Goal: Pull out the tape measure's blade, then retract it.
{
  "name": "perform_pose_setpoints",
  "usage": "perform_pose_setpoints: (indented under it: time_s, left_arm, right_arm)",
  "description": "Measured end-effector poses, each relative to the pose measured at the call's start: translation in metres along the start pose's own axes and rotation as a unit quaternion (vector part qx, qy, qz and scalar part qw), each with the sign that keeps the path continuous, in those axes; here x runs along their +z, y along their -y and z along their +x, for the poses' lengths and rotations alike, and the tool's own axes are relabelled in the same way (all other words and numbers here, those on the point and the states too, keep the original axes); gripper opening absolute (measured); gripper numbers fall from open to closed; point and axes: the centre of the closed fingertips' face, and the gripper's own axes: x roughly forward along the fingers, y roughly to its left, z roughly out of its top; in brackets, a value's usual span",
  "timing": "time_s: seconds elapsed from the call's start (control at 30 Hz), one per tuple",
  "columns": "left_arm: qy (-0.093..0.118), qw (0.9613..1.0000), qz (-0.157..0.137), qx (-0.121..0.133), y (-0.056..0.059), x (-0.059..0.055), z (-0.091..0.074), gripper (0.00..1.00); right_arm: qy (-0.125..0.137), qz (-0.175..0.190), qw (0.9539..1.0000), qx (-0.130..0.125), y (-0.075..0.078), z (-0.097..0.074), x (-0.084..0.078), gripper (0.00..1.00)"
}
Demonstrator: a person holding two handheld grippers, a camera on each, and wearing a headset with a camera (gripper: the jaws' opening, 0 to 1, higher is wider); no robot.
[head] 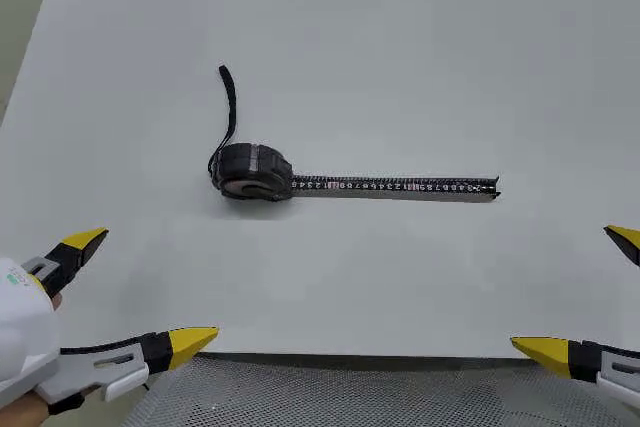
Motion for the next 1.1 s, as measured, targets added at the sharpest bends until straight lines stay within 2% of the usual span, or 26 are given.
perform_pose_setpoints:
  time_s: [0.67,0.9,1.1]
  left_arm:
    - [0.011,0.9999,-0.006,0.009,-0.002,0.007,0.001,0.98]
    - [0.017,0.9997,-0.014,0.013,-0.005,0.01,0.001,0.98]
    - [0.026,0.9988,-0.035,0.022,-0.011,0.011,0.001,0.97]
  right_arm:
    - [0.017,0.008,0.9998,-0.005,0.001,-0.002,0.01,0.95]
    - [0.024,0.014,0.9996,-0.007,0.002,-0.002,0.013,0.95]
    - [0.023,0.011,0.9996,-0.008,0.002,-0.002,0.013,0.94]
